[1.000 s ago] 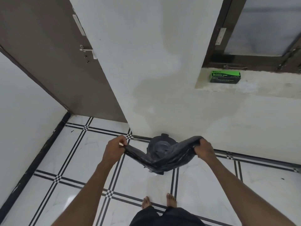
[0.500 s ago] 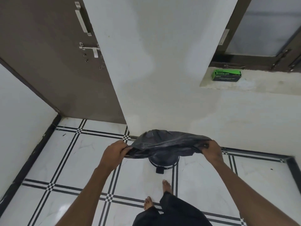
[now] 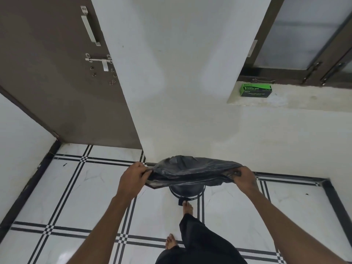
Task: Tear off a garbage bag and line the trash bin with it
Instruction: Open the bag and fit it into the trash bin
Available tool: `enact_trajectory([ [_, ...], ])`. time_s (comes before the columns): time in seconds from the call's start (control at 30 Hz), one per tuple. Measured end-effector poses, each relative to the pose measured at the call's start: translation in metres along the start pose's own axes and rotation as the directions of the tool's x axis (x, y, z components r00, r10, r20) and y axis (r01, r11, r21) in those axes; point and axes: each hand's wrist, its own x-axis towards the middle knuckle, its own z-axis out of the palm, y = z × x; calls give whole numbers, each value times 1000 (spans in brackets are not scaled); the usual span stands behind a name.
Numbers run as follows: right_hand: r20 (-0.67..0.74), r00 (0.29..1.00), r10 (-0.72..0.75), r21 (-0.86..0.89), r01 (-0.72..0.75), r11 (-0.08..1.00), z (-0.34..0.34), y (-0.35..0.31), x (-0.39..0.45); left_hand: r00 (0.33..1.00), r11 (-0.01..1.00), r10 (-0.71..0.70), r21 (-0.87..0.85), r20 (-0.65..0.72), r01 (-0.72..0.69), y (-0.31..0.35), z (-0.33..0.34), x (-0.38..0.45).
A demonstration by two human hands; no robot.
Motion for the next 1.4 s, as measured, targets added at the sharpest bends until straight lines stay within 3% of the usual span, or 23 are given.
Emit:
enact_trajectory([
  [0.43,-51,998,21,6,-21,1000,-9,3,13,999,1000,23,18,27,-23,17,5,22],
  [0.77,33,996,78,-3,-78,997,1,13,45,989,988,65,131,134,-83,20,20,50],
  [1.1,47,997,56,52,-58,997,10,14,63,984,1000,13,6,178,-14,39,55,72],
  [1.4,238,953,189,-57,-180,982,42,29,92,903,985,-157,1,400,171,37,115,96],
])
